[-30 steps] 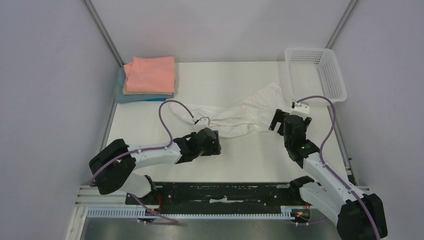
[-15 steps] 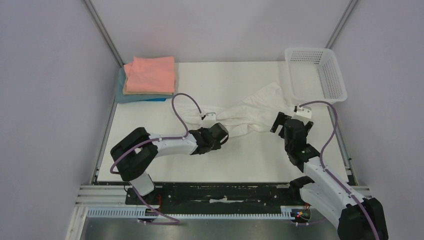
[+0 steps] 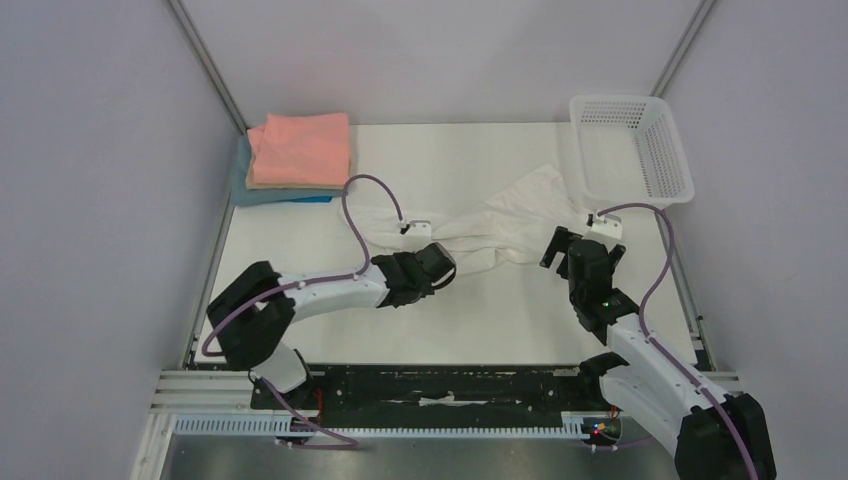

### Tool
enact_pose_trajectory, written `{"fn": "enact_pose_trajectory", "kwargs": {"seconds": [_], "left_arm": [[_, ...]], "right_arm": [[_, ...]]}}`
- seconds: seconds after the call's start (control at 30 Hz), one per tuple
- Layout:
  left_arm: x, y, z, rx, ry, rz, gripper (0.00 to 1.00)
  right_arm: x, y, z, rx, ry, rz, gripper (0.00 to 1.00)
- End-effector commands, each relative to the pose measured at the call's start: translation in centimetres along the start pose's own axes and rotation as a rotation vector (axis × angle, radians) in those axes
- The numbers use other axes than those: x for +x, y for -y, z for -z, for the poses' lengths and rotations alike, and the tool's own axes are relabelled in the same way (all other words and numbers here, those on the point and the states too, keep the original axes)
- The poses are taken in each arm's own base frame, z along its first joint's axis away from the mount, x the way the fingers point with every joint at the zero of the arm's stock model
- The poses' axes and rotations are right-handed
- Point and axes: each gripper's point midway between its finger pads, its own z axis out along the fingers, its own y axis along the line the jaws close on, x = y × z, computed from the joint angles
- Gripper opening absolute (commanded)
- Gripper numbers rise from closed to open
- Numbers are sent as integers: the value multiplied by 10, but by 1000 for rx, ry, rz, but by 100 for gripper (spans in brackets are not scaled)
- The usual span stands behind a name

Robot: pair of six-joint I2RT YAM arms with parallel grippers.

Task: Fold and stack the t-shirts
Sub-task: Flatten out the tshirt

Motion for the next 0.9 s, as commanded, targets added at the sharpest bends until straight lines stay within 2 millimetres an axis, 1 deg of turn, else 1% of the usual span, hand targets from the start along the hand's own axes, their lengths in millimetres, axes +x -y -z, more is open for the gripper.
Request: {"fn": "enact_pose_trajectory", "kwargs": {"seconds": [0.0, 0.03, 0.1, 0.2, 0.33, 0.4, 0.47, 0.53, 0.63, 0.67, 0.7, 0.8, 0.83, 0.87], "left_arm": [[-54, -21, 55, 36, 163, -34, 2], [-59, -26, 62, 38, 182, -24, 2], [-67, -44, 76, 20, 230, 15, 2], [-74, -83, 89, -60, 284, 97, 2], [-80, -141, 105, -171, 364, 231, 2], [-80, -167, 111, -218, 390, 298, 2], [-81, -182, 116, -226, 416, 357, 2], [-82, -185, 117, -204, 429, 381, 2], [-82, -177, 116, -151, 431, 382, 2], [-82, -175, 115, -144, 430, 384, 2], [-81, -176, 114, -146, 428, 387, 2], [-76, -181, 112, -165, 431, 396, 2], [-76, -181, 112, -164, 433, 397, 2], [-75, -181, 110, -166, 434, 398, 2]], "right_arm": [[-4, -14, 1, -70, -5, -5, 98], [2, -13, 2, -71, -32, 6, 98], [8, -9, 4, -53, -55, -6, 98], [9, 1, 5, -6, -71, -17, 98], [8, 12, 7, 45, -96, -22, 98], [12, 21, 5, 79, -113, -14, 98], [22, 30, 4, 105, -147, -8, 98], [29, 28, 2, 79, -181, 5, 96], [39, 10, 2, -30, -226, 25, 90], [42, 7, 3, -55, -243, 44, 89], [43, 9, 4, -50, -255, 61, 89], [42, 23, 5, 16, -259, 93, 84], [42, 24, 5, 14, -254, 95, 81], [44, 19, 4, -13, -255, 92, 77]]}}
